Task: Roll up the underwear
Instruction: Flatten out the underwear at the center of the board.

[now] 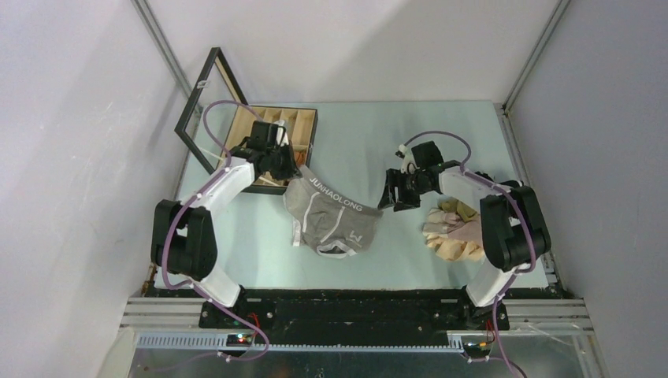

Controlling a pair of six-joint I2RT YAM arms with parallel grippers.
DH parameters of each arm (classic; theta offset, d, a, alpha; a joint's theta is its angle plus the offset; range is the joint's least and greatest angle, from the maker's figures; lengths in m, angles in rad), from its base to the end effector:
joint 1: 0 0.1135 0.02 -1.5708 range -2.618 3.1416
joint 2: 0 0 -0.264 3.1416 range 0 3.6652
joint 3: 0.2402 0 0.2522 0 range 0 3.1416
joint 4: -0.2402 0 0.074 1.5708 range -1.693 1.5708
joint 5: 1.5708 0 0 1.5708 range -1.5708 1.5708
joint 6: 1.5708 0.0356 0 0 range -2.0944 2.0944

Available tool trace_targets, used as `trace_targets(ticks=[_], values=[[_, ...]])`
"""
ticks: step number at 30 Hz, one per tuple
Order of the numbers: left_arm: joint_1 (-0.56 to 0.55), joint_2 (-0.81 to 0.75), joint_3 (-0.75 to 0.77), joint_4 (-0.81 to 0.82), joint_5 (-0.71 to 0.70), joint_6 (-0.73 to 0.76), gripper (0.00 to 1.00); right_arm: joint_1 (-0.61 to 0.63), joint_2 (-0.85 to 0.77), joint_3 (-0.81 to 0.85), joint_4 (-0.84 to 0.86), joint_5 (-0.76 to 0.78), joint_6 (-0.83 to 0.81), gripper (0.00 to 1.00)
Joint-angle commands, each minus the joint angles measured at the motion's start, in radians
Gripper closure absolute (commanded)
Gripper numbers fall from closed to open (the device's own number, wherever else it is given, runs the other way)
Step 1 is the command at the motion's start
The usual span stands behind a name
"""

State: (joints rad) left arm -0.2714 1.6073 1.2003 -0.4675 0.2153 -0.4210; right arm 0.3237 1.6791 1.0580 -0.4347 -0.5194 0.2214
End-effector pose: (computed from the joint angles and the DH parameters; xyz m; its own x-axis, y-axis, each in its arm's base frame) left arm 0.3333 -0.1006 0.2520 -0.8356 -0.1819 -0.5184 0.0575 0.9095 -0.4117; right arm 0.3113 0.1231 0.1909 -0.9165 -0.1064 -0.3857 -0.3143 0.7879 0.5296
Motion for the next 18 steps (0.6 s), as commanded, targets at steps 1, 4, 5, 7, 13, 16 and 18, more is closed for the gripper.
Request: trace_targets(ticks=[1, 4, 5, 7, 13, 16, 18], values=[[0.007, -0.035, -0.007, 0.038, 0.023, -0.025, 0.99, 0.019, 0.046, 0.031, 0.013, 0.035, 0.12, 0.36], [0.007, -0.035, -0.007, 0.044, 0.027, -0.034, 0.99, 0.024, 0.079, 0.039, 0.017, 0.036, 0.148, 0.38], [0.008, -0.035, -0.008, 0.045, 0.028, -0.035, 0.99, 0.024, 0.087, 0.042, 0.023, 0.027, 0.151, 0.39], [0.007, -0.031, -0.01, 0.048, 0.031, -0.038, 0.99, 0.019, 0.115, 0.044, 0.04, 0.007, 0.17, 0.41], [0.008, -0.026, -0.015, 0.049, 0.031, -0.034, 0.99, 0.007, 0.192, 0.047, 0.075, -0.031, 0.223, 0.5], [0.008, -0.027, -0.019, 0.052, 0.027, -0.03, 0.99, 0.0, 0.206, 0.047, 0.112, -0.052, 0.238, 0.63], [0.007, -0.028, -0.022, 0.052, 0.02, -0.025, 0.98, -0.003, 0.211, 0.047, 0.138, -0.081, 0.244, 0.73]])
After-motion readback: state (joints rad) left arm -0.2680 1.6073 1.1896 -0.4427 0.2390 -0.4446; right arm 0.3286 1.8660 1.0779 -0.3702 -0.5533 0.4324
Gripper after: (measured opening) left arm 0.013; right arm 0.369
